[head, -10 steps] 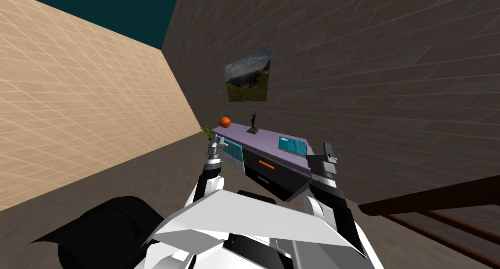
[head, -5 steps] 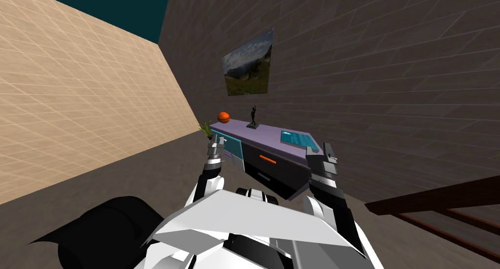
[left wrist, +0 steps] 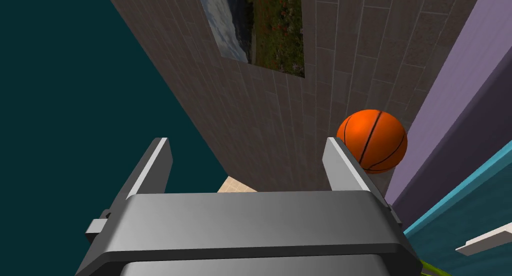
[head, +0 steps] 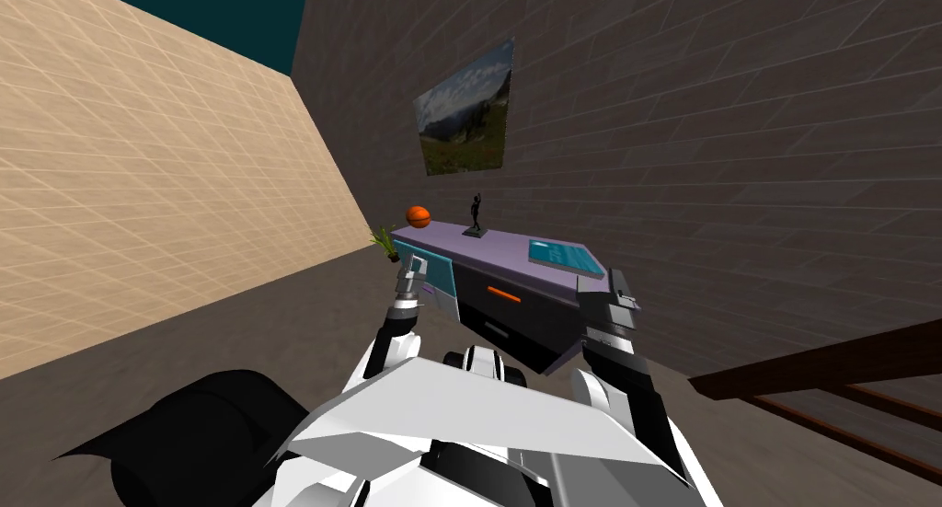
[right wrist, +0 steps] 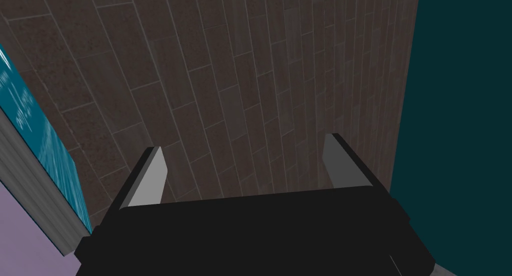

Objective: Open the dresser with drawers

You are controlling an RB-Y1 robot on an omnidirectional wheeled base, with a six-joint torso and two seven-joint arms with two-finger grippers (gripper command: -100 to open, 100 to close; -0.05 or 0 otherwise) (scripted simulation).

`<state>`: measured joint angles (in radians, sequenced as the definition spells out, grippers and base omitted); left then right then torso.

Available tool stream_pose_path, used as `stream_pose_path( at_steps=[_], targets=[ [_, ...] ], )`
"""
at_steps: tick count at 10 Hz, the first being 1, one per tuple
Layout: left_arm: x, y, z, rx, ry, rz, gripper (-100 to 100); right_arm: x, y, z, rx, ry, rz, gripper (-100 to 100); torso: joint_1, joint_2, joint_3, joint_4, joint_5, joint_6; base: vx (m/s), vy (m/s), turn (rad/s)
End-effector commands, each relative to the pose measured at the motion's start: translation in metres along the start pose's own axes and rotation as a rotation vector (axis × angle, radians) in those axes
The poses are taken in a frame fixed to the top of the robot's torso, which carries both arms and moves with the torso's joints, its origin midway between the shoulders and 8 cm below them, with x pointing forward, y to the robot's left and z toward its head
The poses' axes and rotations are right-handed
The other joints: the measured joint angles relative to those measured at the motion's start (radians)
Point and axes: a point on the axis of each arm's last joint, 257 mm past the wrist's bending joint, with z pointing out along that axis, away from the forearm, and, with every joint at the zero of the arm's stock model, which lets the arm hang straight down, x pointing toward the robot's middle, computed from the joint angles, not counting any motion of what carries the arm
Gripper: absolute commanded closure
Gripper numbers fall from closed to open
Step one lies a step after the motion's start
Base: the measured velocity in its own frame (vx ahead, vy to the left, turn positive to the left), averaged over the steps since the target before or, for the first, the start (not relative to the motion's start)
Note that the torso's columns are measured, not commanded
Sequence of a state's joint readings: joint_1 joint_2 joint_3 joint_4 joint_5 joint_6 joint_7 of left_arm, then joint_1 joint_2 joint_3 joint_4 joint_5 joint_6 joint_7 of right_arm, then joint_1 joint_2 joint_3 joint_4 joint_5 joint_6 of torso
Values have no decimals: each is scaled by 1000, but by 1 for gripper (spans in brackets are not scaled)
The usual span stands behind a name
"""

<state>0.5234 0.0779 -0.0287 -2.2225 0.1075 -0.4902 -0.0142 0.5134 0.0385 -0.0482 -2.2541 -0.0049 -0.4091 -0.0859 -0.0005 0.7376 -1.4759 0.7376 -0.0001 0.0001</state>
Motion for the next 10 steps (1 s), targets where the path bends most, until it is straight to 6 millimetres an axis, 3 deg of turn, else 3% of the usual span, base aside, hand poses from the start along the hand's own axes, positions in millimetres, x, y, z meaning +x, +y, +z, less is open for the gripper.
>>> stream_pose_path(
  at_steps=[1, 10],
  targets=[
    [7, 22, -6, -39, 42, 11, -100, 0, 0, 0, 0, 0, 0, 0, 0, 0, 0, 0, 0, 0, 2, -22, -44],
    [27, 109, -32, -191, 112, 13, -100, 0, 0, 0, 0, 0, 0, 0, 0, 0, 0, 0, 0, 0, 3, -28, -54]
  ],
)
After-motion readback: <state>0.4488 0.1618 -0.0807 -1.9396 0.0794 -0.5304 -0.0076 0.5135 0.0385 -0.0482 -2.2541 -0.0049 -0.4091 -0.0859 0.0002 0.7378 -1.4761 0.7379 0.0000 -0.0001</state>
